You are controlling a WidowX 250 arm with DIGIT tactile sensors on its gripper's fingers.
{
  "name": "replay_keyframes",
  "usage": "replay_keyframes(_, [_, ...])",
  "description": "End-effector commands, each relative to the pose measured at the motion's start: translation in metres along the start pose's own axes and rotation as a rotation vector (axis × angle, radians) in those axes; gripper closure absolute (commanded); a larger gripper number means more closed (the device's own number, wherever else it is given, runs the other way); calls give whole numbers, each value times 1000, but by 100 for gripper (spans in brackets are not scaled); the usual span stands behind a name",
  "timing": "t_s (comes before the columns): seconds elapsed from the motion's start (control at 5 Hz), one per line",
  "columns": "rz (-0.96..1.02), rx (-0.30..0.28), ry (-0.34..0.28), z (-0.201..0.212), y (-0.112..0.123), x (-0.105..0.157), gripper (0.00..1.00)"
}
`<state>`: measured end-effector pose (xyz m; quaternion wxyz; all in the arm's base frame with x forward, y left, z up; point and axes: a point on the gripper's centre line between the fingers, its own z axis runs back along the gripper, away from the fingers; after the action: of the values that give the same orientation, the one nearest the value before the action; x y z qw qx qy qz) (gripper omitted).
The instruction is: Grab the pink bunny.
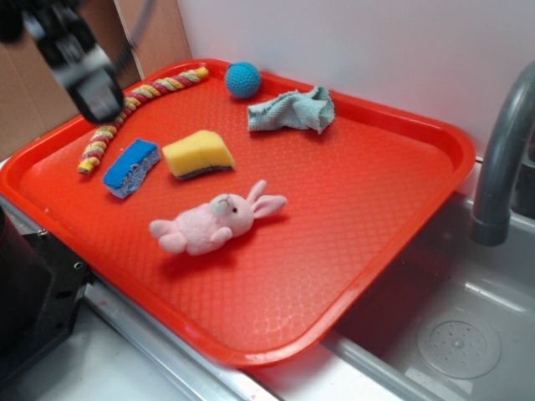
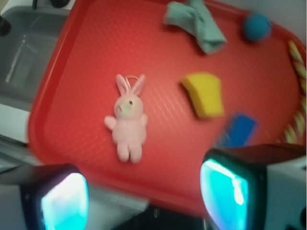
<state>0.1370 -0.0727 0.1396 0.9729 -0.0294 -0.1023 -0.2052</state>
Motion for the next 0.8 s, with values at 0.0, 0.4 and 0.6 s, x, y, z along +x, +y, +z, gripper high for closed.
replay_keyframes(0.0, [-65, -38, 61, -66, -4, 20, 0])
replay_keyframes(0.4, [-83, -55, 159, -116, -2, 17, 0])
replay_keyframes(0.6, [-4, -45, 190, -120, 2, 8, 100])
